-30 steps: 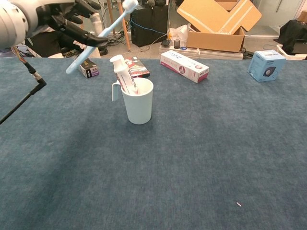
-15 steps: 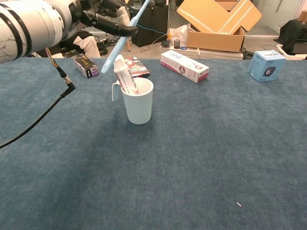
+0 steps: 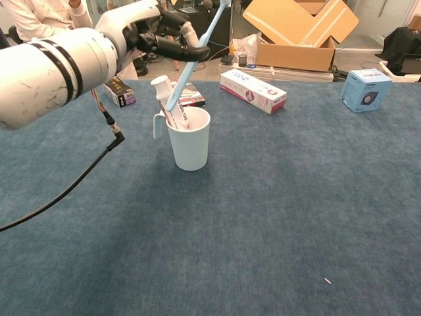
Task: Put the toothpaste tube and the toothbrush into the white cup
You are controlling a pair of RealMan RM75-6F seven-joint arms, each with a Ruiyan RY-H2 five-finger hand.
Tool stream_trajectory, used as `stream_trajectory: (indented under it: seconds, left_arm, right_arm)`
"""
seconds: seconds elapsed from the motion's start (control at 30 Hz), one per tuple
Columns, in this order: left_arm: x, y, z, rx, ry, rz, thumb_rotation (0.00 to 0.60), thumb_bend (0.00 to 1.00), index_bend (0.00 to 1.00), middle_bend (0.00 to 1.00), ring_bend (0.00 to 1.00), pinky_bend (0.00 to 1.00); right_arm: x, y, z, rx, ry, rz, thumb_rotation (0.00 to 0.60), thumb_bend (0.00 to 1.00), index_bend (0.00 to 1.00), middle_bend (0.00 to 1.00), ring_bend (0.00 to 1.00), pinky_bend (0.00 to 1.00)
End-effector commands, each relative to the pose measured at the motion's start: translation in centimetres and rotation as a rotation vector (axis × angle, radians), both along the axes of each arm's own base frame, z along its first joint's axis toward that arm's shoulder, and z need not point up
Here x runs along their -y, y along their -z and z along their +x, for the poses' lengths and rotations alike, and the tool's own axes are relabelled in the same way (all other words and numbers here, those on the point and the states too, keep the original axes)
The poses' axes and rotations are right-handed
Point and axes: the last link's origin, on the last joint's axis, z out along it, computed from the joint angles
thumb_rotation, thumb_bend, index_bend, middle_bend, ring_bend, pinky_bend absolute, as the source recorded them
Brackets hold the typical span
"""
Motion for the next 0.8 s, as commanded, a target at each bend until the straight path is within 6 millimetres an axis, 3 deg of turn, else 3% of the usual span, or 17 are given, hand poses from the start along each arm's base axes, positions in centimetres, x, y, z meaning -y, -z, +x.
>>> stream_trajectory:
  seconds: [0.03, 0.43, 0.8]
  left_arm:
    - [-0.4, 1.0, 0.2, 0.003, 0.008, -0.008, 0.6, 0.32, 0.6, 0.0, 0.0, 0.0]
    - [-1.5, 2.4, 1.0, 0.023, 0.047, 0.011, 0.6, 0.32, 0.59, 0.0, 0.0, 0.0]
    - [-2.7, 3.8, 0.1, 0.034, 0.045, 0.001, 0.6, 0.32, 0.59, 0.0, 0.0, 0.0]
  right_arm:
    - [0.0, 0.0, 0.0, 0.001, -0.001, 0.0, 0.6, 0.04, 0.14, 0.0, 0.0, 0.18]
    - [-0.1, 0.1, 0.0, 0.002, -0.005, 0.009, 0.6, 0.04, 0.13, 0.0, 0.0, 0.18]
    - [-0.1, 0.1, 0.0, 0.003, -0.005, 0.011, 0.6, 0.04, 0.14, 0.0, 0.0, 0.18]
